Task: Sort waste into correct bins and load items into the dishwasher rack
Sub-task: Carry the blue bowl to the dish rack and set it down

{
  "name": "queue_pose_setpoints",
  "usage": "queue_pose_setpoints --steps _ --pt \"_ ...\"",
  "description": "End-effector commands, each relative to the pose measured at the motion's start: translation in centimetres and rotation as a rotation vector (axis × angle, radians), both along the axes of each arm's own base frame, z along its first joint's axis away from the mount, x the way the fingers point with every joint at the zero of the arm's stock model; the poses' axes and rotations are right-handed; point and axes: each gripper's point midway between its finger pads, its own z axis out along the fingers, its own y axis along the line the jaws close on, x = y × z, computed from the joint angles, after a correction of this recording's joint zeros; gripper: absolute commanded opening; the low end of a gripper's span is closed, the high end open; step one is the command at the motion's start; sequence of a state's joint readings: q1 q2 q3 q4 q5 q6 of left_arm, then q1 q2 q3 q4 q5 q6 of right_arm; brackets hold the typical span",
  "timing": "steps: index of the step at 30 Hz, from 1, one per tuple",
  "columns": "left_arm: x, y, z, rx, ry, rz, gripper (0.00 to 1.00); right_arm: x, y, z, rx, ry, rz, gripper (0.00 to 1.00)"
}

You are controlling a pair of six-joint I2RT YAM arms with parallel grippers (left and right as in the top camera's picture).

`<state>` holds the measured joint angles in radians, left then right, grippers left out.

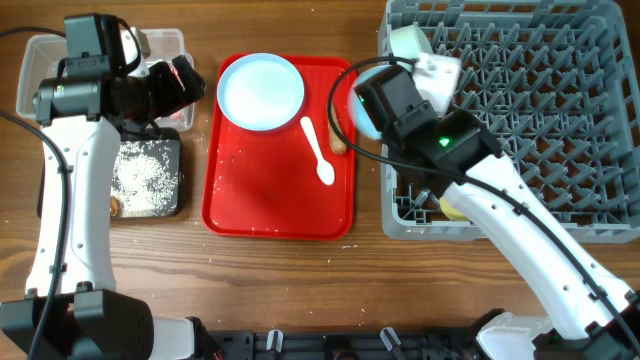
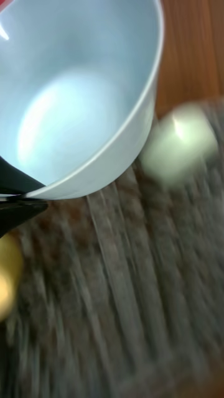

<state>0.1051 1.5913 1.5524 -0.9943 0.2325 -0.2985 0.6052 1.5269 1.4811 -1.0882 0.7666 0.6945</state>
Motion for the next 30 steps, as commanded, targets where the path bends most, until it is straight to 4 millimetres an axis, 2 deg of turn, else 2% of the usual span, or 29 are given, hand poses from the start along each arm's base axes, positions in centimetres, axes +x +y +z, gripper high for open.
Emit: queue_pose_setpoints --steps 1,3,5,8,11,17,19,21,26,27,28,29,30 --pt "0.1 0.2 0.3 0.001 -0.008 0.002 1.00 1.2 -4.9 2.9 -0.497 -0.083 -0.134 0.04" --pt "0.1 0.2 0.3 0.001 -0.009 0.002 1.00 1.9 -5.3 4.2 -0.717 -0.074 -0.139 0.04" --pt "0.1 0.2 0.3 0.001 -0.009 0.002 1.00 3.1 -4.7 4.0 -0.878 -0.011 -0.111 0.04" --pt "0.1 0.2 0.3 0.001 -0.009 0.002 1.00 5.3 -3.7 1.8 -0.981 0.112 -0.040 0.04" --pt "0.1 0.2 0.3 0.001 -0.009 0.002 1.00 6.6 -3.3 -0.7 -1.118 0.287 0.054 0.04" --pt "0.1 0.2 0.3 0.001 -0.009 0.002 1.00 7.8 -3.0 -4.1 -1.167 0.374 0.096 0.04" --pt "0.1 0.2 0.3 0.001 -0.009 0.002 1.00 8.1 -2.6 -6.1 -1.120 0.410 0.161 0.04" --pt "0.1 0.2 0.3 0.001 -0.009 0.002 1.00 8.1 -2.1 -7.2 -1.098 0.431 0.203 0.04" --pt "0.1 0.2 0.3 0.001 -0.009 0.002 1.00 7.5 1.0 -9.5 -1.010 0.449 0.354 0.05" --pt "0.1 0.2 0.3 0.001 -0.009 0.002 1.00 7.1 1.7 -10.1 -1.005 0.470 0.398 0.11" --pt "0.1 0.2 0.3 0.001 -0.009 0.002 1.00 6.6 2.4 -10.6 -1.004 0.497 0.446 0.26" --pt "0.1 0.2 0.3 0.001 -0.009 0.002 1.00 6.2 3.0 -11.1 -1.001 0.522 0.490 0.36" --pt "0.1 0.2 0.3 0.001 -0.009 0.002 1.00 5.4 3.8 -11.8 -0.990 0.548 0.540 0.81"
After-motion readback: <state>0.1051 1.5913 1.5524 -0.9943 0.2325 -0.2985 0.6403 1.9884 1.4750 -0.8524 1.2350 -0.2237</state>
